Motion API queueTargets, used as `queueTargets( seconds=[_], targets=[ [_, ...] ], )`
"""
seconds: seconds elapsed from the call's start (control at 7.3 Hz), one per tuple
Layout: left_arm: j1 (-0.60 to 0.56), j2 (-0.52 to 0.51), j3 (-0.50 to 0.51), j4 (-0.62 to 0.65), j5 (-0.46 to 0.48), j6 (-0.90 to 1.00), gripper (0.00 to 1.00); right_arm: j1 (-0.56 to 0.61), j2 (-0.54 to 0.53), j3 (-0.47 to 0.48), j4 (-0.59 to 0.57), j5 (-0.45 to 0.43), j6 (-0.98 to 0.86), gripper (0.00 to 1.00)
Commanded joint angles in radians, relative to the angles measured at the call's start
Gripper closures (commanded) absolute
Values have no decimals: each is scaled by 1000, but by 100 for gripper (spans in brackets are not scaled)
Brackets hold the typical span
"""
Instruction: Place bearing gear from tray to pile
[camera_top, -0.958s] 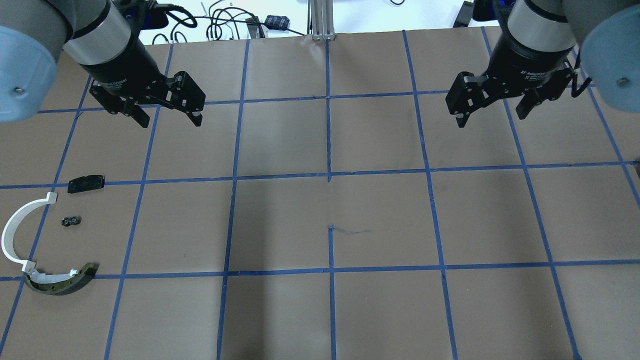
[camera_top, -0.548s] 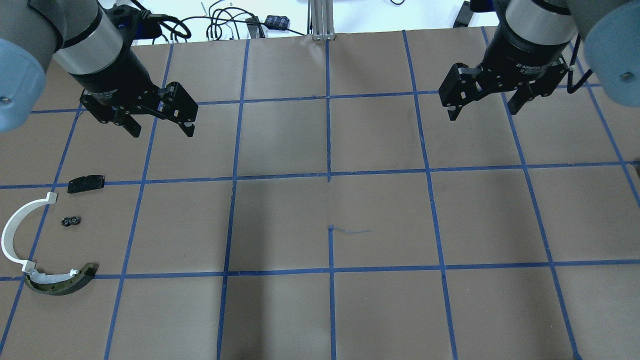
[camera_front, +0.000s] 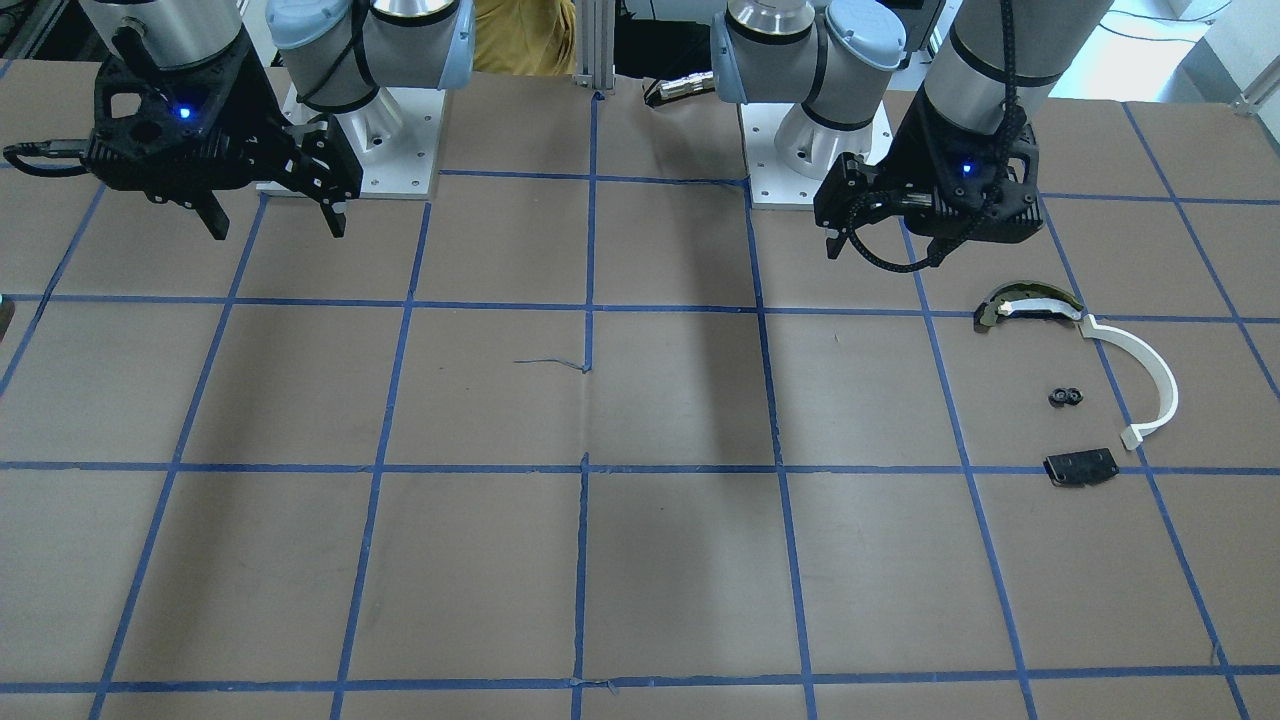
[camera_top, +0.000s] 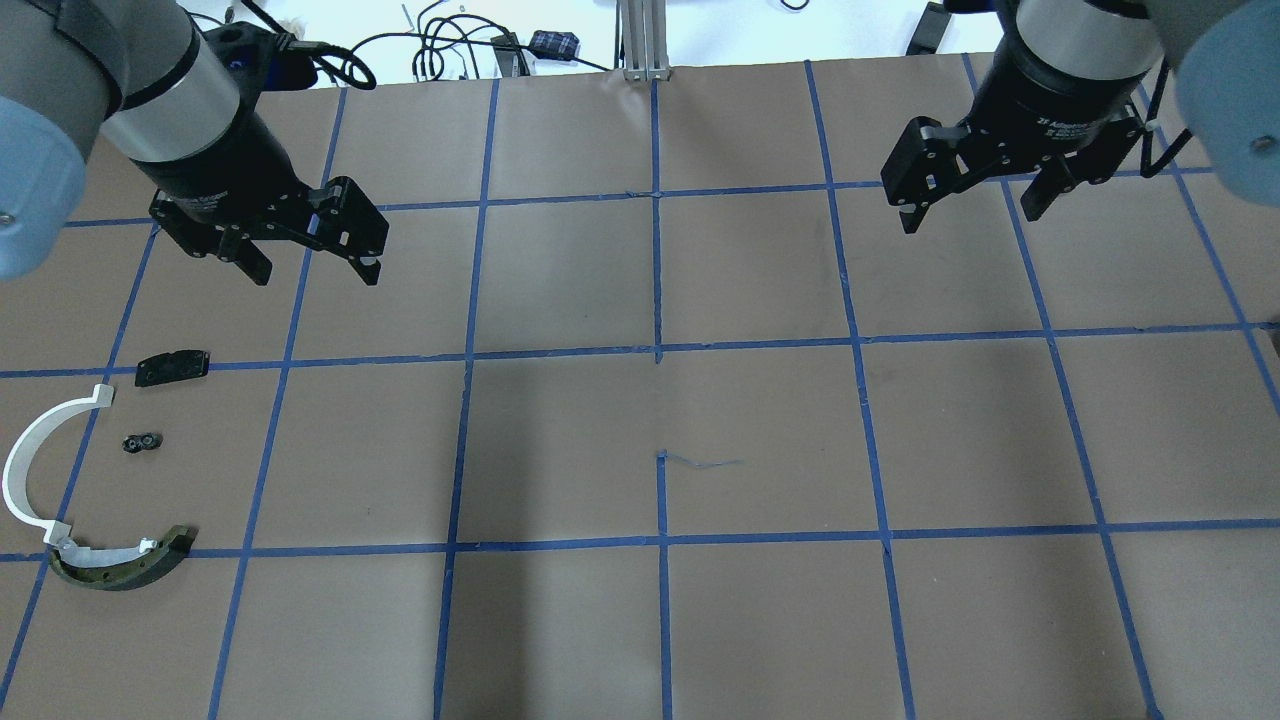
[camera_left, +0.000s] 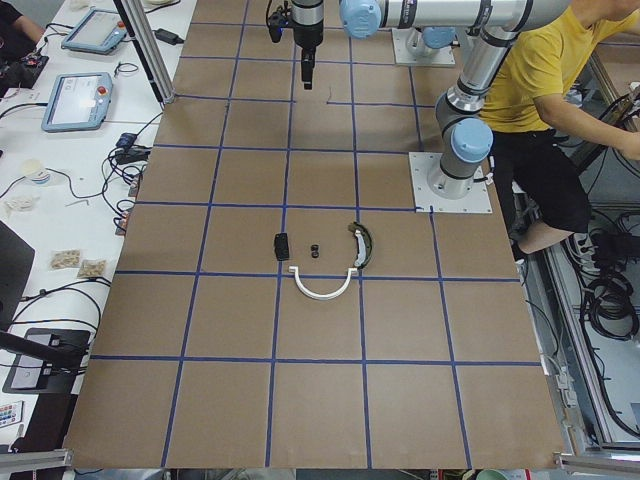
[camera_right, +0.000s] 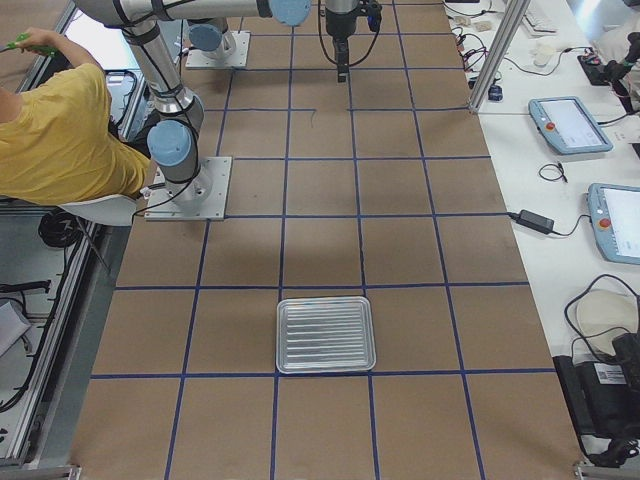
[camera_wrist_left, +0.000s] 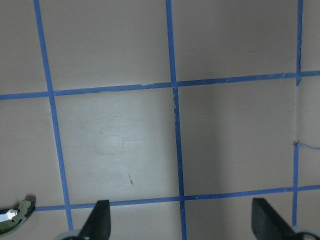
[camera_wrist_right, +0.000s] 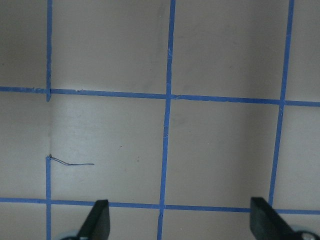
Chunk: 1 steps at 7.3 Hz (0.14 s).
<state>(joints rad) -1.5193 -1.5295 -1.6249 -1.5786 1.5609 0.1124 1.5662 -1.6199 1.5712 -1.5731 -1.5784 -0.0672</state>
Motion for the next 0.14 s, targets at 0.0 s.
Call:
queueTargets(
  seconds=[0.0],
  targets=[
    [2, 2, -1, 0, 1, 3, 0, 0, 0, 0, -1, -3, -5, 0]
  ],
)
